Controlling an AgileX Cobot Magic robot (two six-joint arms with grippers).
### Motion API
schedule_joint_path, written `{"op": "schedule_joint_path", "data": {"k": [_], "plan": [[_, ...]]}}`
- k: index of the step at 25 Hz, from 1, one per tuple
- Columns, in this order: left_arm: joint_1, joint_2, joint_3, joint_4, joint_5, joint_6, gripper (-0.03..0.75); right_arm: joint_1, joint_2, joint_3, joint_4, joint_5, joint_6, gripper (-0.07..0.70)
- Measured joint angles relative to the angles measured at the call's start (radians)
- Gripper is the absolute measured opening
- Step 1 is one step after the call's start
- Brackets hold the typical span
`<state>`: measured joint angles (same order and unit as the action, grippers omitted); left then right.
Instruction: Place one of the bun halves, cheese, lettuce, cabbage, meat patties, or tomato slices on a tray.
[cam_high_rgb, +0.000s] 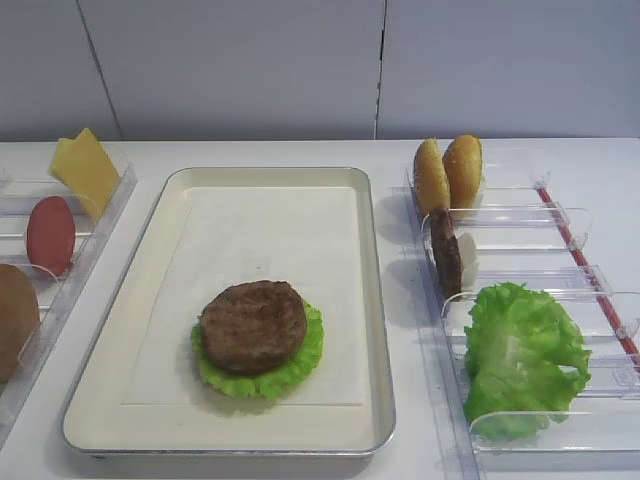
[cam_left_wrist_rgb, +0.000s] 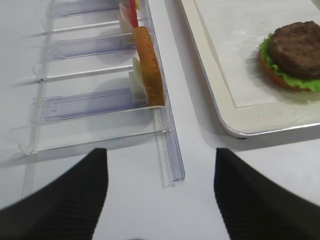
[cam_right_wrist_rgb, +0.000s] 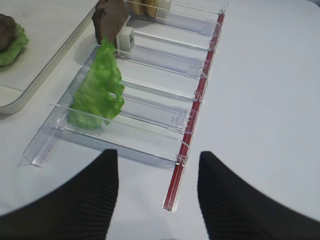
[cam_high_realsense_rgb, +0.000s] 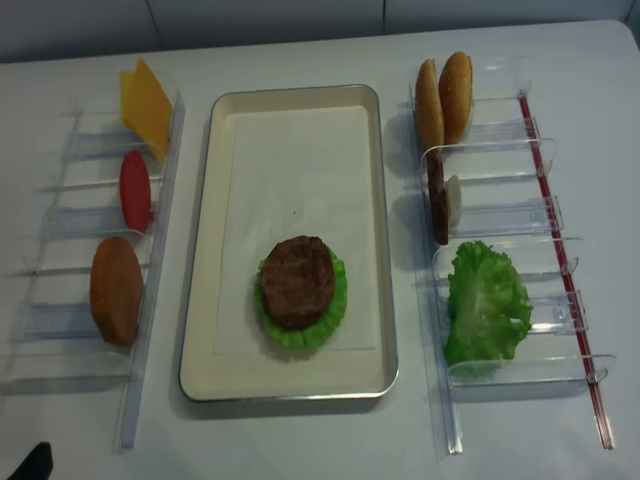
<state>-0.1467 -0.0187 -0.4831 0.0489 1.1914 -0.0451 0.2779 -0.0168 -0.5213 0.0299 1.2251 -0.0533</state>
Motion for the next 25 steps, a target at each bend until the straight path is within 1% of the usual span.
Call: {"op": "schedule_joint_path", "data": {"k": [4,7,9,12,25], "plan": [[0.000,0.000,0.000,0.000,0.000,0.000,0.462,0.000,0.000,0.006,-0.024,-0.010,0.009,0.393],[0.000,0.000,0.000,0.000,0.000,0.000,0.462,0.000,0.000,0.013,-0.030,-0.038,0.010,0.393],[0.000,0.000,0.000,0.000,0.000,0.000,0.462,0.000,0.000,0.031,-0.030,-0.071,0.018,0.393],[0.000,0.000,0.000,0.000,0.000,0.000,0.462,0.000,0.000,0.041,-0.035,-0.089,0.026,0.393],[0.000,0.000,0.000,0.000,0.000,0.000,0.462,0.000,0.000,0.044,-0.035,-0.091,0.030,0.393]]}}
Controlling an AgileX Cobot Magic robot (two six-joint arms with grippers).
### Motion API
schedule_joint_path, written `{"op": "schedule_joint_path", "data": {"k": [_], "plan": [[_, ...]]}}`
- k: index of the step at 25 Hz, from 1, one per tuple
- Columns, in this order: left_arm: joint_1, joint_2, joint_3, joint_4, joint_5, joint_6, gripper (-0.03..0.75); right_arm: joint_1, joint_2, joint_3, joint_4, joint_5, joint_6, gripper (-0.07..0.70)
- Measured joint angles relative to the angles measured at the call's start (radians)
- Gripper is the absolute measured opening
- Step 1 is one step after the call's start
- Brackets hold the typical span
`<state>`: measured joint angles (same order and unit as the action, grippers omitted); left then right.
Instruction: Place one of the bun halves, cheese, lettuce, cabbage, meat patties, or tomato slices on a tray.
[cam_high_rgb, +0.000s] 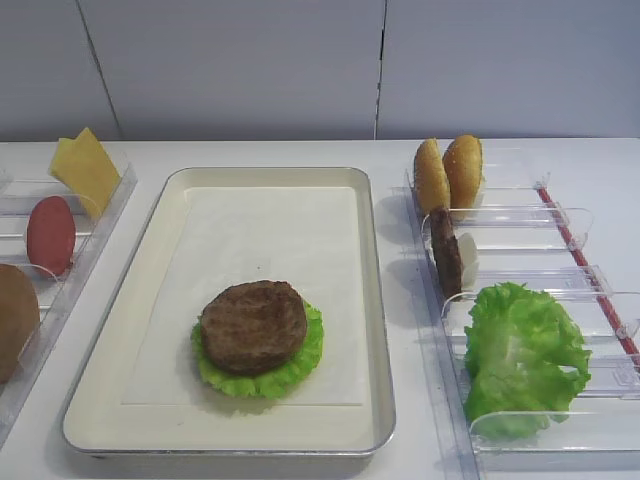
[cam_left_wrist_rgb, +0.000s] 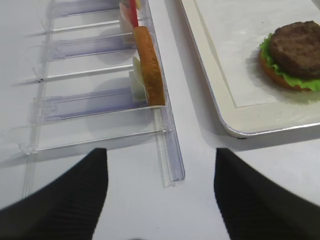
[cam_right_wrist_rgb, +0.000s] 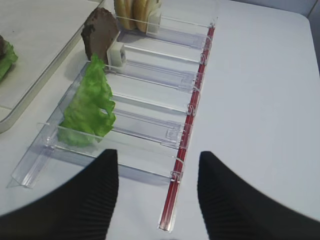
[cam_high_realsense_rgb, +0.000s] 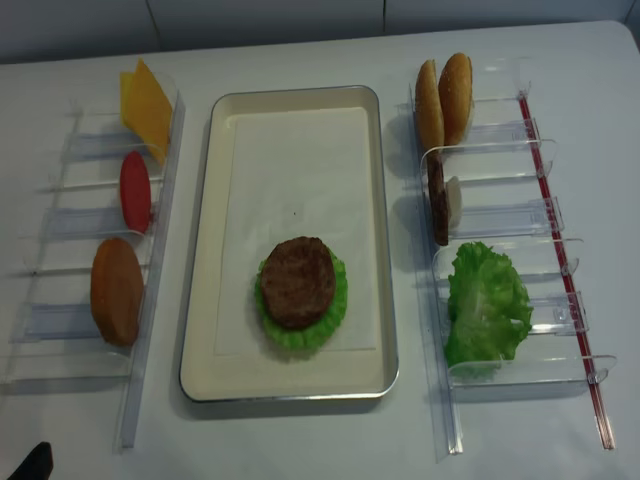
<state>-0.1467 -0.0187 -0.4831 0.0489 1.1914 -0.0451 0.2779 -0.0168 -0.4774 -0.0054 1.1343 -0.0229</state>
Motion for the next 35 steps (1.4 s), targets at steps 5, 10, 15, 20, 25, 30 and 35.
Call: {"op": "schedule_joint_path", "data": {"k": [5,10,15,20,25,30,35], "plan": [[0.000,0.000,0.000,0.000,0.000,0.000,0.462,0.000,0.000,0.000,0.000,0.000,0.000,0.393],[0.000,0.000,0.000,0.000,0.000,0.000,0.462,-0.023,0.000,0.000,0.000,-0.002,0.000,0.393],[0.000,0.000,0.000,0.000,0.000,0.000,0.462,-0.134,0.000,0.000,0.000,-0.002,0.000,0.393],[0.000,0.000,0.000,0.000,0.000,0.000,0.462,-0.266,0.000,0.000,-0.002,-0.002,0.000,0.393],[0.000,0.000,0.000,0.000,0.000,0.000,0.462,-0.333,0.000,0.000,-0.002,-0.002,0.000,0.393],[0.000,0.000,0.000,0.000,0.000,0.000,0.462,-0.338,0.000,0.000,-0.002,-0.002,0.000,0.393],[0.000,0.000,0.000,0.000,0.000,0.000,0.462,-0.338,0.000,0.000,-0.002,-0.002,0.000,0.393]]}}
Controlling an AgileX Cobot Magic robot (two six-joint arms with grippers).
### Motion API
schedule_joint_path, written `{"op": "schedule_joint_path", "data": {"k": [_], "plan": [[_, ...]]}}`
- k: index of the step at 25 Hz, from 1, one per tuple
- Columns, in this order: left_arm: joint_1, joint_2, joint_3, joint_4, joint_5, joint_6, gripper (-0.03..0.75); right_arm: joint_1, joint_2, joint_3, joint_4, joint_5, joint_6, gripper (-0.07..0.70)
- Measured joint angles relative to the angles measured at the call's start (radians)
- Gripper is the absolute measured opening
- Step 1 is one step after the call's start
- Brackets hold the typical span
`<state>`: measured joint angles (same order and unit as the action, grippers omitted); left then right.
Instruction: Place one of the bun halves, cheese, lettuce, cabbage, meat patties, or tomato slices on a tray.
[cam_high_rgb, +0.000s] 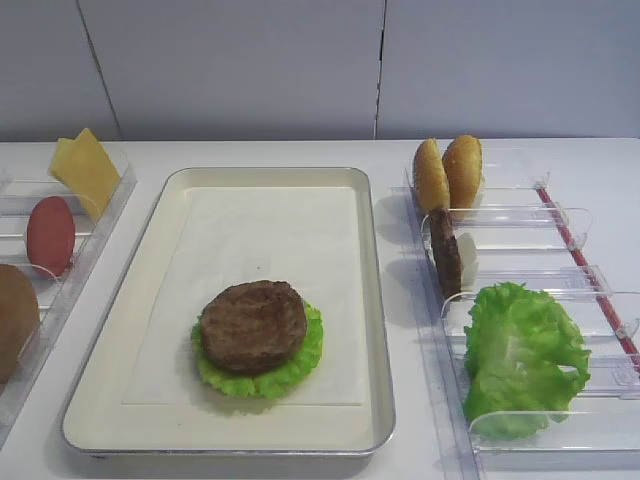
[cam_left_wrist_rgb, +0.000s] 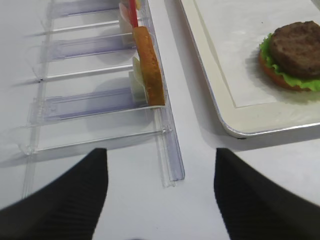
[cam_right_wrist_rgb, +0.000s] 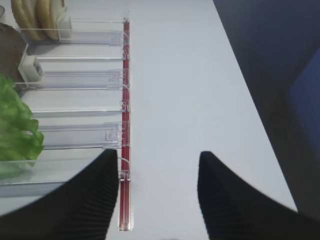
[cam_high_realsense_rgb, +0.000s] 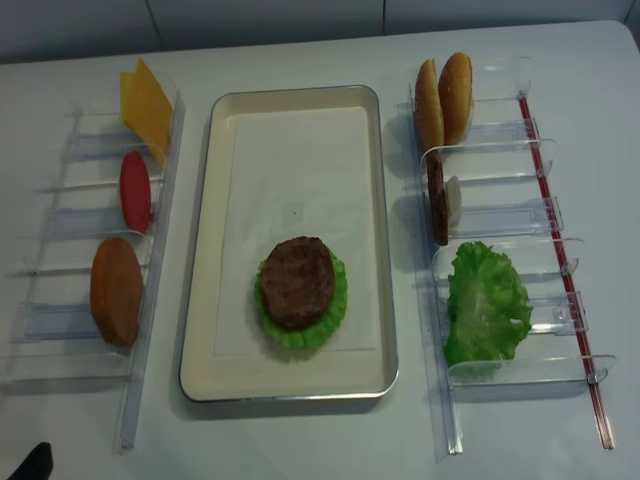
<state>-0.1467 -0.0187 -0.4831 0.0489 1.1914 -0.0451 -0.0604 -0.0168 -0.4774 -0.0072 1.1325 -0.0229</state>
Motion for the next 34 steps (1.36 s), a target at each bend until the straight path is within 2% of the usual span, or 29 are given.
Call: {"op": "schedule_joint_path", "data": {"k": [34], "plan": [[0.000,0.000,0.000,0.000,0.000,0.000,0.462,0.000,0.000,0.000,0.000,0.000,0.003,0.393]]}}
